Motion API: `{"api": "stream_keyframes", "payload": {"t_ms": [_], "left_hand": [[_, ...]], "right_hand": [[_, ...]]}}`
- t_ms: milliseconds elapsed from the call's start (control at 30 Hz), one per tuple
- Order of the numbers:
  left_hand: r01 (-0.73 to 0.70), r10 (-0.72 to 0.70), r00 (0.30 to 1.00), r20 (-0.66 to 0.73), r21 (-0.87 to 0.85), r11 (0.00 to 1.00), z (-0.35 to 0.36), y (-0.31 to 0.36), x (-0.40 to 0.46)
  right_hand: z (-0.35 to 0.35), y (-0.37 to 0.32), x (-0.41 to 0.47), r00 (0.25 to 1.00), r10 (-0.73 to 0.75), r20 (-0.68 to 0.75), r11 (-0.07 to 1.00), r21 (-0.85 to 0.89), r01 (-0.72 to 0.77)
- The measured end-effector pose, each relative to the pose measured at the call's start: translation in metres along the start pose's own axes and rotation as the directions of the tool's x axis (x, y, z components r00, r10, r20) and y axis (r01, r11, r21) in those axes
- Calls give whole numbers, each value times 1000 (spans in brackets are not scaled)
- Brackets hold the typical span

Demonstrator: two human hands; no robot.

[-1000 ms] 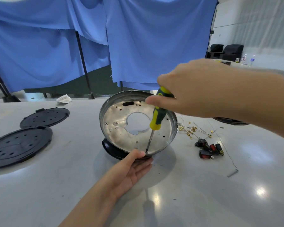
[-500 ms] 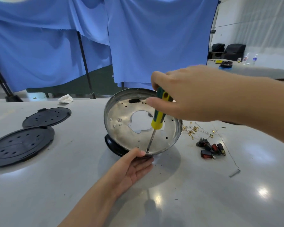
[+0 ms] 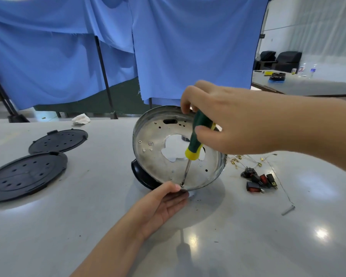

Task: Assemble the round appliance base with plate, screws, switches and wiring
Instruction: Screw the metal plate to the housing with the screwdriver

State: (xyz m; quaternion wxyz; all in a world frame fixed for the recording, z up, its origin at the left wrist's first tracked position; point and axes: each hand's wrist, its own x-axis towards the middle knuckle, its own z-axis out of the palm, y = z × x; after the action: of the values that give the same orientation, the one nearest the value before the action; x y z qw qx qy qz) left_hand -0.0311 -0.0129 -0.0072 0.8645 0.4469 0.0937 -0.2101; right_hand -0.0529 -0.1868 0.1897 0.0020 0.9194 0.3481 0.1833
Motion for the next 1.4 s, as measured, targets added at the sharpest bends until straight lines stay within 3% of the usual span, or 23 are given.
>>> {"api": "stream_keyframes", "payload": {"t_ms": [67, 100, 200, 267, 367, 433, 500, 567, 600, 767, 800, 900, 933, 1067, 1133, 1200, 1267, 1333, 1400], "left_hand": [[8, -8, 1000, 7, -23, 1000, 0, 0, 0], [8, -8, 1000, 7, -28, 1000, 0, 0, 0], [-1, 1, 1000, -5, -27, 1000, 0, 0, 0], [1, -1, 1000, -10, -31, 1000, 0, 0, 0], [4, -5, 1000, -17, -42, 999, 0, 1, 0], [6, -6, 1000, -13, -46, 999, 0, 2, -1], [5, -5, 1000, -9, -47, 999, 0, 2, -1], [3, -4, 1000, -14, -47, 999, 1, 2, -1], [3, -4, 1000, -15, -45, 999, 1, 1, -1], [1, -2, 1000, -5, -37, 999, 0, 1, -1], [2, -2, 1000, 0, -37, 999, -1, 1, -1], [4, -5, 1000, -6, -25, 1000, 0, 0, 0], [2, -2, 1000, -10, -23, 1000, 0, 0, 0], [0, 0, 1000, -21, -22, 1000, 0, 0, 0], [4, -5, 1000, -21, -26, 1000, 0, 0, 1], [4, -5, 1000, -22, -33, 999, 0, 0, 1], [1, -1, 1000, -23, -37, 999, -1, 0, 2], [-1, 0, 1000, -21, -33, 999, -2, 1, 2], [0, -1, 1000, -20, -33, 999, -2, 0, 2]], "right_hand": [[0, 2, 1, 999, -27, 28, 991, 135, 23], [0, 1, 2, 999, -34, 6, 995, 94, 34], [4, 1, 8, 992, -20, -127, 938, -345, -25], [8, 2, 8, 994, 22, -106, 895, -442, -67], [9, 8, 7, 998, 62, 25, 998, -9, -62], [8, 14, 8, 995, 50, 83, 987, 150, -62], [8, 15, 9, 997, 75, 34, 997, 9, -76], [10, 16, 9, 995, 80, -65, 958, -271, -95], [11, 16, 8, 994, 92, -59, 947, -302, -106], [12, 20, 8, 993, 65, 103, 992, 104, -76], [12, 19, 10, 996, 67, 62, 995, 72, -71], [11, 14, 11, 994, 69, -88, 962, -258, -90], [12, 14, 10, 994, 67, -83, 960, -268, -87], [11, 13, 9, 996, 48, 79, 979, 192, -62], [13, 9, 10, 999, 37, 0, 998, 56, -37], [14, 5, 11, 992, 39, -118, 956, -284, -71], [14, 5, 9, 991, 74, -112, 919, -378, -111], [14, 5, 6, 995, 91, -27, 987, -131, -94], [13, 5, 6, 997, 69, 35, 988, 139, -73]]}}
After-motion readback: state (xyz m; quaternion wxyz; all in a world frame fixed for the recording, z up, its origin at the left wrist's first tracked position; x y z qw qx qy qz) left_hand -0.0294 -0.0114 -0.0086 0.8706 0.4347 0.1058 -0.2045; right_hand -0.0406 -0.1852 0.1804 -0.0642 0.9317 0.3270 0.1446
